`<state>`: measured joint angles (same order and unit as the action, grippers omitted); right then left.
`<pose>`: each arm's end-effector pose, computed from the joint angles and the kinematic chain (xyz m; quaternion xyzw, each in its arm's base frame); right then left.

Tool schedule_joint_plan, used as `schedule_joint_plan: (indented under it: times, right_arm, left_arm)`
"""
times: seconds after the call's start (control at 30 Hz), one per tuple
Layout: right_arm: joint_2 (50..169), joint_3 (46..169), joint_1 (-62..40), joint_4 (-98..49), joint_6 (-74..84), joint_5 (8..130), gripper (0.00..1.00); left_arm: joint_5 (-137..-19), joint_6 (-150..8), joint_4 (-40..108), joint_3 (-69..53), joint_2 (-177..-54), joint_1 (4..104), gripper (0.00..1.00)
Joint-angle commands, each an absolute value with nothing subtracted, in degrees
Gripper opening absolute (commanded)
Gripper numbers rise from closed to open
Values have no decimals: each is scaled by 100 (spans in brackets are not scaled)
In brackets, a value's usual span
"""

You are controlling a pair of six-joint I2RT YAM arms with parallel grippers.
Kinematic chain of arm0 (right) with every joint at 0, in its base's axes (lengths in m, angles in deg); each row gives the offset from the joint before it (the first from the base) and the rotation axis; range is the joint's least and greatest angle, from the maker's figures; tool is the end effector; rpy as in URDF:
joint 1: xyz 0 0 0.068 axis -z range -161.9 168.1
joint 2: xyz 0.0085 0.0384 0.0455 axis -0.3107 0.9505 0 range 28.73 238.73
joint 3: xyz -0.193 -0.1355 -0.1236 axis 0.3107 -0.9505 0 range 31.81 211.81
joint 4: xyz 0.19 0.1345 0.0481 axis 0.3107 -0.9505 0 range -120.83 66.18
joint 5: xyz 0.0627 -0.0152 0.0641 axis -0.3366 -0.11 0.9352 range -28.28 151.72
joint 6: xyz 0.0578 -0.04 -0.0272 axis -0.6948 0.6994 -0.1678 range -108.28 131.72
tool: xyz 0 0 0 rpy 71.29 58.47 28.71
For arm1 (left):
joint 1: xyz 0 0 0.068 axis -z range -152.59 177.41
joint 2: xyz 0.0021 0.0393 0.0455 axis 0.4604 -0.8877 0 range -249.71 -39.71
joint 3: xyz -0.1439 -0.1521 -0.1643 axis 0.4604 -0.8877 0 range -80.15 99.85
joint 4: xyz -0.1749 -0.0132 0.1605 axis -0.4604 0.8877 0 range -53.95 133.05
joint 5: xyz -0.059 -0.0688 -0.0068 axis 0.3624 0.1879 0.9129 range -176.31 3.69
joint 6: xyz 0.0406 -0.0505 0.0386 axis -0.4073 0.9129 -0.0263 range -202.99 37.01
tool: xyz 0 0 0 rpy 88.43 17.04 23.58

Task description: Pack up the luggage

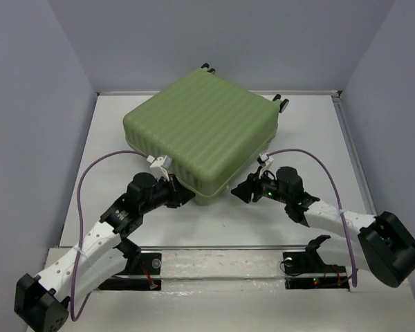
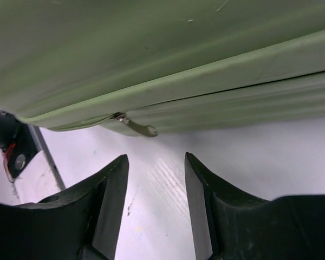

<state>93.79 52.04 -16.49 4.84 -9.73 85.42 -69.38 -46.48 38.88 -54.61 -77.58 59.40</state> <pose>0.1803 0.1552 0.1977 -0.2121 0.7633 0.4211 0.4418 0.1381 -0.1081 0.2478 0.0583 0.7885 -0.4350 0.4310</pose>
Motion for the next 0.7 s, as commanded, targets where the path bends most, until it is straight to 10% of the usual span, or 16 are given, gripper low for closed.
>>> schedule_joint_plan:
  times: [0.0, 0.43, 0.67]
  right_arm:
    - [9921, 5475, -1758, 1572, -656, 8352, 54]
    - [10475, 5581, -1934, 2293, -577, 8545, 55]
    - [10906, 5625, -2119, 3013, -858, 8405, 35]
  left_arm:
    - [-7690, -4546, 3790, -5220, -7795, 6458, 15]
    - [-7822, -4555, 3456, -5228, -8119, 6547, 15]
    - [-7831, -4511, 3184, -5264, -8269, 6582, 15]
